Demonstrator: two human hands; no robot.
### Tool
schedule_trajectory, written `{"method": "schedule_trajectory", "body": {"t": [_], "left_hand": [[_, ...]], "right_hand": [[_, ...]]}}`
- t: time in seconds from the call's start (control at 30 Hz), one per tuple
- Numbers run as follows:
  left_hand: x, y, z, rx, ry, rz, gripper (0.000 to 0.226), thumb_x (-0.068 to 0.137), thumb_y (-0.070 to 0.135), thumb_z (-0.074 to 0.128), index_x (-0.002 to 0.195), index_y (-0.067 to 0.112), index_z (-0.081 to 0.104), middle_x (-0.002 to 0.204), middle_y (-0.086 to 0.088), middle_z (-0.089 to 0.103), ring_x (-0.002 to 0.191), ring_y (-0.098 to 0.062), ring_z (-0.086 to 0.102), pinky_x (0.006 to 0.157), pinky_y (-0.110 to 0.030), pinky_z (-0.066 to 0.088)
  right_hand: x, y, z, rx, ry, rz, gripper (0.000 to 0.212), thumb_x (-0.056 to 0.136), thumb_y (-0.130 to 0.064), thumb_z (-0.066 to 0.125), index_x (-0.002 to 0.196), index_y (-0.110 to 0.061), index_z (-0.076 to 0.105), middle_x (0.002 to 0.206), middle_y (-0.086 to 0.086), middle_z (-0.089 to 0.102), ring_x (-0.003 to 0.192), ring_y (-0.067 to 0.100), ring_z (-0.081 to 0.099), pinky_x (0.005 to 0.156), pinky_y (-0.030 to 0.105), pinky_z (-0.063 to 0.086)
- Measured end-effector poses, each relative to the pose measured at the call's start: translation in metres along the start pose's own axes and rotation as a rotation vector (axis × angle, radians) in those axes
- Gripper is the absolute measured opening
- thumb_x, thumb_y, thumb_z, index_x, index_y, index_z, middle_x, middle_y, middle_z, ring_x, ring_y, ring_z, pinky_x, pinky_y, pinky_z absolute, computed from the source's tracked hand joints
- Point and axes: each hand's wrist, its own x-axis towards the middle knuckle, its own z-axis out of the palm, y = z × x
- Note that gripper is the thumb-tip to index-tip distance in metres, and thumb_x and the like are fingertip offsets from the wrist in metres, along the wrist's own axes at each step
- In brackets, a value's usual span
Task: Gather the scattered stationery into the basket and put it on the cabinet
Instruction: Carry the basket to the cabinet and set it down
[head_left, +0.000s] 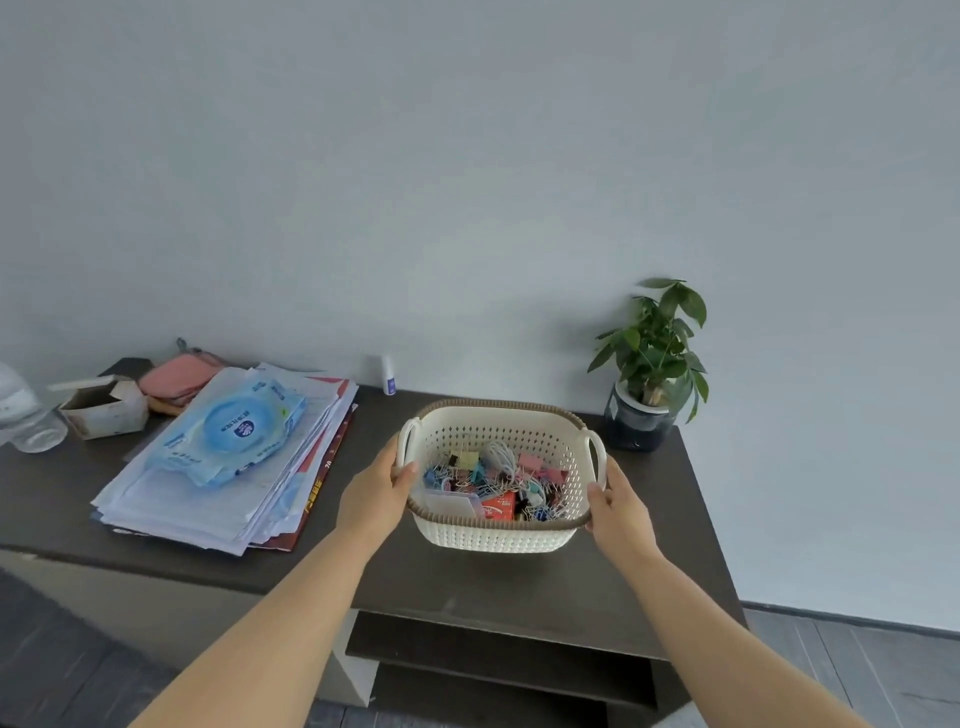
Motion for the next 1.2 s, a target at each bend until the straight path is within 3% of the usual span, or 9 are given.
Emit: {"method": "schedule_trajectory", "body": {"t": [0.17,0.27,0.43,0.53,0.6,0.67,0.8,1.07,1.2], "left_hand": [[0.071,-0.015,0.022,-0.009,-0.114,0.010,0.050,0.096,0.033,0.042,0.143,0.030,0.025,0.121,0.000,0.061,0.100,-0.016,0.062,0.079,-0.032,0.054],[0.112,-0.023,0.032,-0.022,-0.169,0.012,0.051,0.096,0.033,0.042,0.143,0.032,0.023,0.119,0.000,0.061,0.094,-0.014,0.063,0.075,-0.030,0.056],[0.169,-0.033,0.043,-0.025,-0.226,0.017,0.052,0.096,0.036,0.040,0.144,0.035,0.020,0.121,-0.002,0.062,0.093,-0.016,0.065,0.078,-0.035,0.056],[0.191,-0.033,0.050,-0.037,-0.239,0.028,0.052,0.096,0.036,0.039,0.144,0.037,0.019,0.118,-0.002,0.063,0.090,-0.017,0.065,0.076,-0.033,0.055],[0.201,-0.032,0.053,-0.033,-0.242,0.034,0.052,0.097,0.035,0.039,0.144,0.037,0.019,0.115,-0.002,0.064,0.089,-0.018,0.065,0.075,-0.032,0.053],[0.208,-0.030,0.057,-0.023,-0.238,0.036,0.051,0.097,0.036,0.037,0.144,0.037,0.018,0.113,-0.002,0.065,0.090,-0.019,0.064,0.075,-0.032,0.052],[0.210,-0.027,0.063,-0.024,-0.206,0.018,0.050,0.097,0.038,0.035,0.144,0.037,0.017,0.111,-0.001,0.065,0.093,-0.020,0.064,0.077,-0.035,0.053],[0.206,-0.022,0.067,-0.039,-0.190,-0.010,0.051,0.098,0.037,0.035,0.144,0.037,0.015,0.113,-0.002,0.064,0.087,-0.018,0.063,0.072,-0.030,0.051],[0.207,-0.022,0.065,-0.050,-0.246,-0.018,0.051,0.097,0.039,0.035,0.144,0.038,0.015,0.118,-0.004,0.063,0.076,-0.012,0.063,0.077,-0.032,0.053]], "right_hand": [[0.056,0.005,0.018,0.031,0.020,0.090,0.049,0.094,-0.032,0.038,0.140,-0.040,0.024,0.104,-0.005,0.066,0.090,0.019,0.064,0.083,0.044,0.055],[0.084,0.003,0.030,0.041,0.050,0.139,0.048,0.095,-0.030,0.038,0.140,-0.039,0.024,0.101,0.001,0.066,0.087,0.020,0.063,0.081,0.042,0.055],[0.124,-0.006,0.044,0.047,0.102,0.202,0.051,0.095,-0.032,0.039,0.143,-0.034,0.023,0.112,0.001,0.064,0.100,0.022,0.060,0.092,0.045,0.050],[0.137,-0.013,0.048,0.047,0.138,0.205,0.050,0.097,-0.027,0.038,0.144,-0.028,0.022,0.123,-0.005,0.055,0.106,0.020,0.056,0.095,0.037,0.045],[0.147,-0.016,0.048,0.051,0.158,0.206,0.049,0.097,-0.025,0.037,0.144,-0.028,0.023,0.120,-0.003,0.057,0.096,0.018,0.059,0.088,0.035,0.048],[0.156,-0.017,0.048,0.061,0.162,0.216,0.049,0.097,-0.026,0.036,0.144,-0.031,0.024,0.115,0.002,0.062,0.089,0.019,0.062,0.086,0.042,0.052],[0.171,-0.016,0.044,0.057,0.168,0.236,0.048,0.097,-0.027,0.035,0.142,-0.035,0.024,0.111,0.006,0.063,0.093,0.025,0.061,0.088,0.049,0.051],[0.177,-0.012,0.039,0.055,0.153,0.219,0.047,0.097,-0.028,0.033,0.143,-0.034,0.024,0.121,0.004,0.059,0.102,0.025,0.057,0.087,0.037,0.047],[0.173,-0.017,0.035,0.033,0.113,0.193,0.046,0.098,-0.026,0.033,0.143,-0.031,0.024,0.118,0.007,0.062,0.094,0.025,0.060,0.081,0.036,0.049]]}}
